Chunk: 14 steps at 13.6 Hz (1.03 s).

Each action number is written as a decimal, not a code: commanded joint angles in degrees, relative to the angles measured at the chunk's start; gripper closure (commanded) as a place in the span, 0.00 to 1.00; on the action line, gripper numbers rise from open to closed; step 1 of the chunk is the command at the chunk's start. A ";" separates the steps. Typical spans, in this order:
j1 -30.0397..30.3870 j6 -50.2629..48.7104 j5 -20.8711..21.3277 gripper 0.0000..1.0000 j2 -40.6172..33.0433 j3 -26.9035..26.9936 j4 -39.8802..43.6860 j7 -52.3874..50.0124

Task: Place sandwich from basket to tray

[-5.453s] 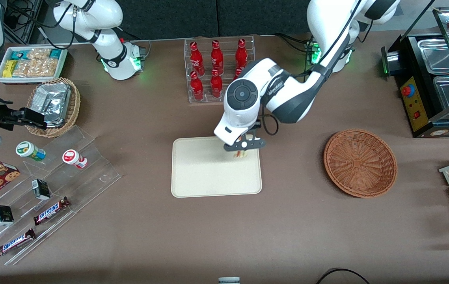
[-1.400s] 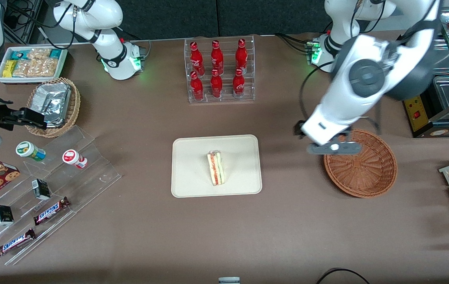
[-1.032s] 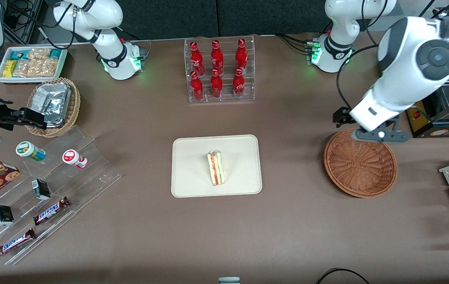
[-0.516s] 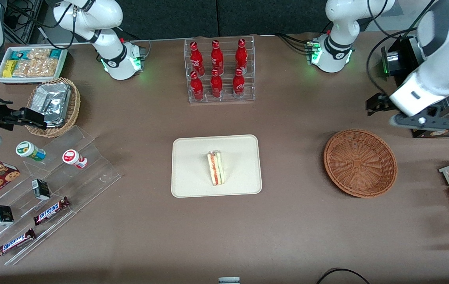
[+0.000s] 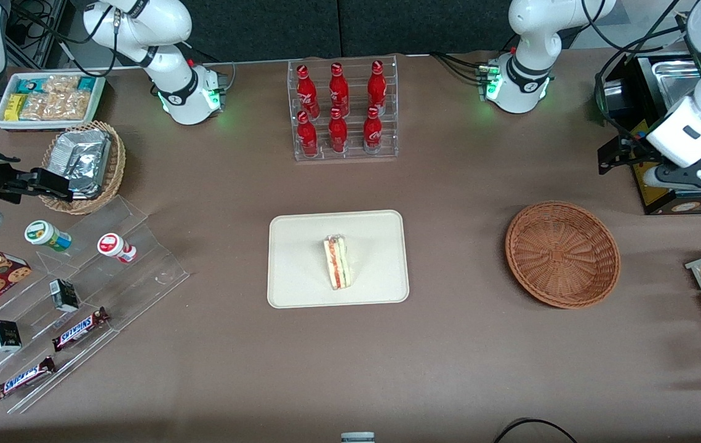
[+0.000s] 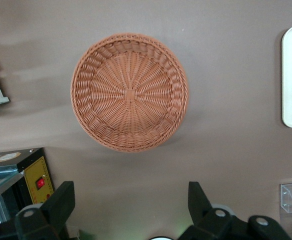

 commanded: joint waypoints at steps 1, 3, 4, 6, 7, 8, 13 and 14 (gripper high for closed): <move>0.31 -4.44 -0.32 0.00 3.68 -0.38 6.05 0.02; -0.04 -4.45 0.38 0.00 4.39 -0.64 7.20 0.10; -0.13 -4.45 0.38 0.00 4.31 -0.73 7.20 0.02; -0.31 -4.54 0.04 0.00 4.05 -0.99 7.64 0.10; -0.31 -4.62 -0.49 0.00 4.13 -1.08 8.77 0.19; -0.31 -5.32 -0.32 0.00 4.31 -1.08 9.83 0.19; -0.31 -5.42 0.21 0.00 4.31 -2.49 10.36 0.37; -0.31 -5.42 0.38 0.00 4.74 -2.40 10.89 0.37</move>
